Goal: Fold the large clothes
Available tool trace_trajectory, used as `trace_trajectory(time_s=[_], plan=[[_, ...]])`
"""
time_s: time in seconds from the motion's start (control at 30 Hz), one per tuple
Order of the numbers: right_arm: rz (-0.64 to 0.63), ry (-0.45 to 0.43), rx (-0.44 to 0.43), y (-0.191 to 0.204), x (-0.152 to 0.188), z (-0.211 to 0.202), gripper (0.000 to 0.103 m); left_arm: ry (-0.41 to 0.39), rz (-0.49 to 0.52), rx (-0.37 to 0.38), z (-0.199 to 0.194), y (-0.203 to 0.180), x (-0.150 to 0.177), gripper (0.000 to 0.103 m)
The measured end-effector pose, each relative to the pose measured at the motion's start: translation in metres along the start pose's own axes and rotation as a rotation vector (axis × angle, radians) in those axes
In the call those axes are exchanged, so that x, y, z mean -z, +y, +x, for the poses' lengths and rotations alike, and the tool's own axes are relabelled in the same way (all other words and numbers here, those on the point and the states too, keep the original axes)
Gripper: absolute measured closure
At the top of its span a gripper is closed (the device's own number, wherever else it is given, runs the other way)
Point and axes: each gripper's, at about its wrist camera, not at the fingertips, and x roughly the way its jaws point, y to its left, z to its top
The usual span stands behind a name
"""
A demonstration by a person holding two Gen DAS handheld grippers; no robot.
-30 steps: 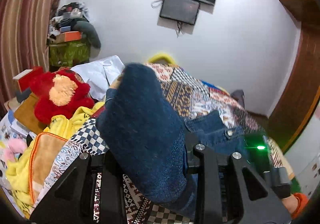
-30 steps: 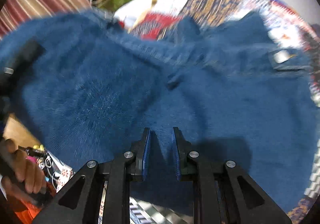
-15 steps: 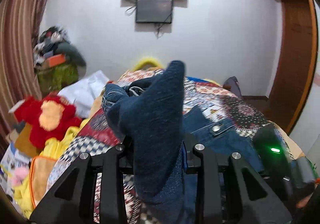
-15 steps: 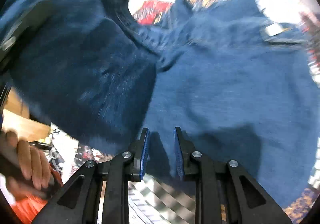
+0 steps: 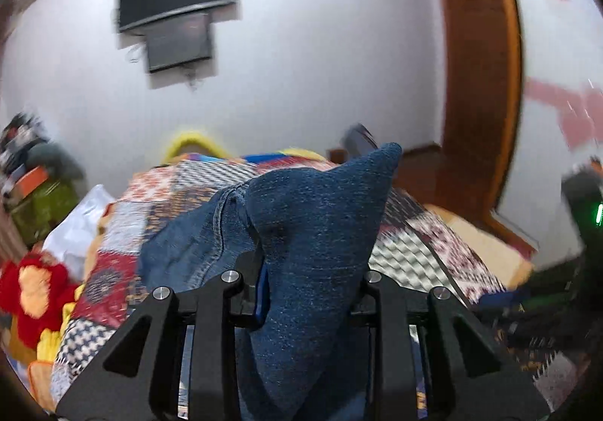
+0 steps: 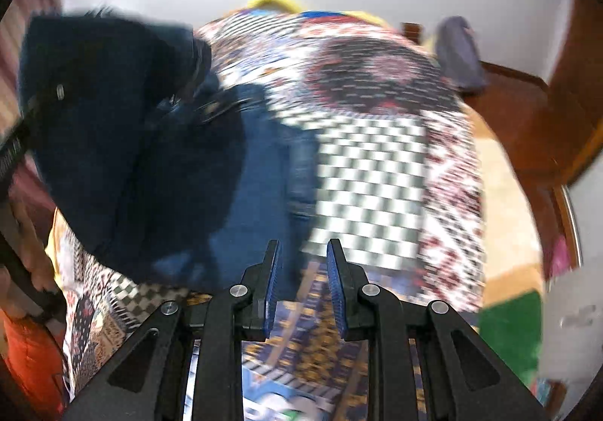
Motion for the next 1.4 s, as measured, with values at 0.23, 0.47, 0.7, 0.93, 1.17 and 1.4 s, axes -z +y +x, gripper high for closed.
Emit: trace_trajectory(time_s=[0.23, 0.47, 0.7, 0.93, 1.17, 1.4], plan=[[0.153, -0.03, -0.01, -0.052, 0.012, -0.019, 0.083, 0.125, 0.225, 0.119, 0.025, -0.082, 0.043, 0.076], [0.172, -0.039, 0.004, -0.063, 0.021, -0.029, 0.083, 0.286, 0.294, 0.201, 0.039, -0.101, 0.077, 0.074], [0.139, -0.059, -0.013, -0.05, 0.018, -0.037, 0.083, 0.374, 0.156, 0.354, 0.018, -0.081, 0.073, 0.036], [0.055, -0.085, -0.041, -0.018, 0.006, -0.043, 0.083, 0.305, -0.056, 0.283, -0.021, -0.017, 0.052, 0.031], [-0.066, -0.1, -0.104, 0.034, -0.01, -0.032, 0.083, 0.228, -0.134, 0.091, -0.042, 0.06, 0.045, 0.012], [-0.231, -0.025, -0.022, 0.078, -0.013, 0.021, 0.083, 0.402, -0.167, 0.005, -0.009, 0.094, 0.092, 0.01]])
